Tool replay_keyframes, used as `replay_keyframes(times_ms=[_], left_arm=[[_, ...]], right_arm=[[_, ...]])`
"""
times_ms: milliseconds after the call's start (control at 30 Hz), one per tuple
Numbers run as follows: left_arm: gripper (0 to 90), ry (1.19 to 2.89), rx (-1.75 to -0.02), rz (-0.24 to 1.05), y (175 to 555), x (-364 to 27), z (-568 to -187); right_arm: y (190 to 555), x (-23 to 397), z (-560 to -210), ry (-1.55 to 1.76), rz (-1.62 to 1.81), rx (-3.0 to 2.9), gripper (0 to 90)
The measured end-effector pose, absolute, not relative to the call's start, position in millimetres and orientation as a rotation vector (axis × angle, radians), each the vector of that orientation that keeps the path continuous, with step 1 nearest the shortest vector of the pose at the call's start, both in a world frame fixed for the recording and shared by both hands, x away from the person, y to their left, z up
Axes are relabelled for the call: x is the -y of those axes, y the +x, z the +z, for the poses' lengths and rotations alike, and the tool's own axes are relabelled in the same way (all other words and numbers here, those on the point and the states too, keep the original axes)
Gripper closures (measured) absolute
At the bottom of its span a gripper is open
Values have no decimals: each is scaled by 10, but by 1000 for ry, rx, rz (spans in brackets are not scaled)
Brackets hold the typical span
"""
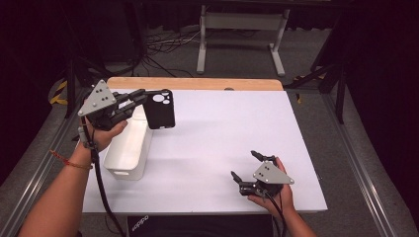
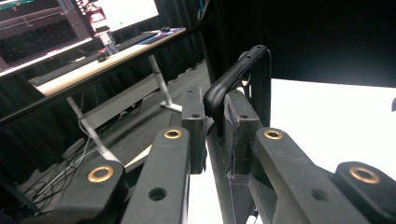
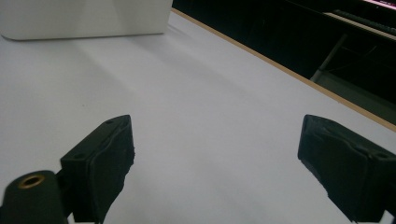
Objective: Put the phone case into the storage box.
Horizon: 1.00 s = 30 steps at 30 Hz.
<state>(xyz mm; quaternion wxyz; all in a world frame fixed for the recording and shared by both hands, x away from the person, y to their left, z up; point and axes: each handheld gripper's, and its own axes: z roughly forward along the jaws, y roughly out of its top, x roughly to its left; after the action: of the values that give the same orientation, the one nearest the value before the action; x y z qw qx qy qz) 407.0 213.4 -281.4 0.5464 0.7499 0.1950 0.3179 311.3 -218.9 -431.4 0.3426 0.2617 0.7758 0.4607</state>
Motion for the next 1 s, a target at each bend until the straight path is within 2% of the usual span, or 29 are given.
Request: replay_keyframes(times_ms=[1000], left_arm=[[810,1745,-594,832,4356,-2591,-2825]], right_arm=[[3147,2169,-4348,691,1175,-2026,121]])
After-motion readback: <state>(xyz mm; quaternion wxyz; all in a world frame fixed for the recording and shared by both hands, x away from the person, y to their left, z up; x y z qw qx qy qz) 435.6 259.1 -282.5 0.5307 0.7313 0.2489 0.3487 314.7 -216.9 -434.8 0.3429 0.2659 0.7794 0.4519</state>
